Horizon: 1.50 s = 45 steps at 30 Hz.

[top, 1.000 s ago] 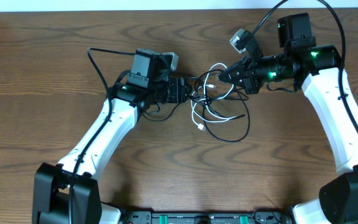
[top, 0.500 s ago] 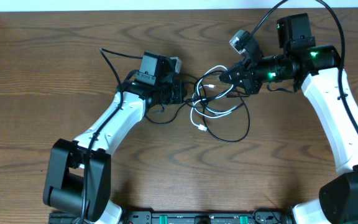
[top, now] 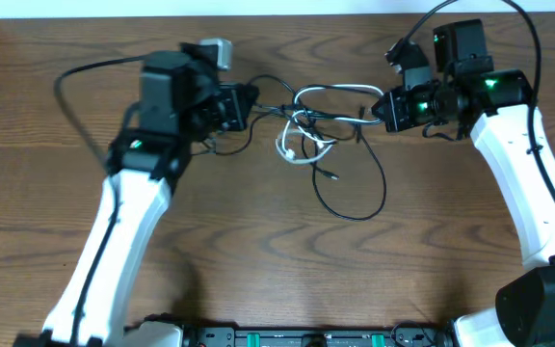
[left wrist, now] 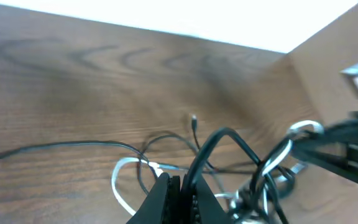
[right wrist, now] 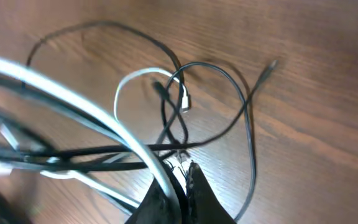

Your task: Untangle cables

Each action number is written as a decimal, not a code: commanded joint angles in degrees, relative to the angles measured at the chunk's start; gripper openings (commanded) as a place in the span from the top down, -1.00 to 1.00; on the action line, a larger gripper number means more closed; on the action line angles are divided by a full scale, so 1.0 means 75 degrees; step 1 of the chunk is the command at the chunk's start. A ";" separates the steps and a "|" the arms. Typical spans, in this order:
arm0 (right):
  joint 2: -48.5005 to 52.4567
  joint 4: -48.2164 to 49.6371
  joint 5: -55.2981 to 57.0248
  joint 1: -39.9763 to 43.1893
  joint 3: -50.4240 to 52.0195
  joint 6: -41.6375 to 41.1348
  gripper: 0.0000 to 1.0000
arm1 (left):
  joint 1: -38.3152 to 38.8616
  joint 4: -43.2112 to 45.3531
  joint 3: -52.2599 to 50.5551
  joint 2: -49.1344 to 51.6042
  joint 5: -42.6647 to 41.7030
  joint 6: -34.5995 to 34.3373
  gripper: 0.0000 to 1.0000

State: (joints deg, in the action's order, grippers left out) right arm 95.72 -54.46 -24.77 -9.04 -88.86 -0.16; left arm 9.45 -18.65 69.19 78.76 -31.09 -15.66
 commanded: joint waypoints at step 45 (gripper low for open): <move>0.0012 0.0965 0.0941 -0.1221 0.0143 -0.1233 -0.31 | -0.0411 -0.1169 0.0035 0.0169 0.0230 0.0044 0.85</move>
State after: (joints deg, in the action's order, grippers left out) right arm 95.96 -47.27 -21.34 -19.75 -87.99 -6.68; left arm 4.29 -27.18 69.19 78.15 -28.58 -15.64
